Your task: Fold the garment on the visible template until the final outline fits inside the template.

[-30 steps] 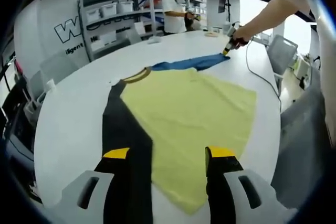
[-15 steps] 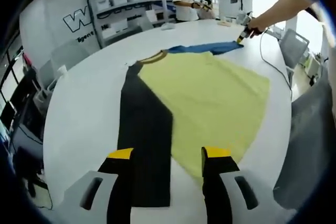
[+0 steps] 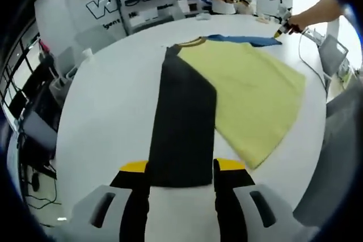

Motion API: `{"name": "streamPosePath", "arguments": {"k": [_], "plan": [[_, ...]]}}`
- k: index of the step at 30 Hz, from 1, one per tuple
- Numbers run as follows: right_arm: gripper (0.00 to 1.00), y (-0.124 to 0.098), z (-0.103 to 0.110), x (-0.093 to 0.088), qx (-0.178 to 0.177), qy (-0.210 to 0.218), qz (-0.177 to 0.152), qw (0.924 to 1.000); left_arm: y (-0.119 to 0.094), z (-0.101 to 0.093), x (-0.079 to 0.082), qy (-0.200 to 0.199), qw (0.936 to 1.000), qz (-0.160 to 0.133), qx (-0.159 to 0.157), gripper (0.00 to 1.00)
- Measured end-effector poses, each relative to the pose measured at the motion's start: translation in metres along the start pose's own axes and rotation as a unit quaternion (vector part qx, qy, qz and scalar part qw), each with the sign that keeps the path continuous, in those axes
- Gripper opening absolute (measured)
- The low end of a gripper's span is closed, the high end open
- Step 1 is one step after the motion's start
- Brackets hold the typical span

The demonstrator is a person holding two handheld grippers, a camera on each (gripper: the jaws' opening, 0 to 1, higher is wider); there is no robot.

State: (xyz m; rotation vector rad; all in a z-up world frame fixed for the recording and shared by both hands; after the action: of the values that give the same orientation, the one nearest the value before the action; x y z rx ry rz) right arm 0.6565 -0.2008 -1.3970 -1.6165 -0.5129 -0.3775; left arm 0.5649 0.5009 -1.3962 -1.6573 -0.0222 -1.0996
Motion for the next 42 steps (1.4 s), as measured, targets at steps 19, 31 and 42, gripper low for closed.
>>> {"name": "streamPosePath", "arguments": {"k": [19, 31, 42], "plan": [[0.04, -0.036, 0.027, -0.013, 0.002, -0.011, -0.013, 0.9999, 0.010, 0.034, -0.019, -0.069, 0.9970, 0.022, 0.026, 0.25], [0.03, -0.043, 0.036, -0.016, 0.002, -0.016, -0.015, 0.9998, 0.016, 0.037, -0.027, -0.098, 0.9946, 0.029, 0.021, 0.16], [0.03, -0.032, 0.069, 0.005, 0.029, -0.043, -0.032, 0.9981, 0.011, 0.038, -0.024, -0.092, 0.9954, 0.022, 0.016, 0.04]]}}
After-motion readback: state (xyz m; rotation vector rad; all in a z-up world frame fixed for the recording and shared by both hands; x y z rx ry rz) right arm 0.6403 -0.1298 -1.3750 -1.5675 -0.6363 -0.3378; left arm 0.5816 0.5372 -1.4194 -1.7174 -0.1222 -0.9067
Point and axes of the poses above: the point that each gripper's makers call its tool centre point, and the gripper's own axes: y roughly forward along the fingers, z roughly to its left, x roughly out of its top, the point moved 2 cm from there along -y, roughly backward along the fingers, and after that the axes turned 7 degrees about -x, right-handed, at the moved point
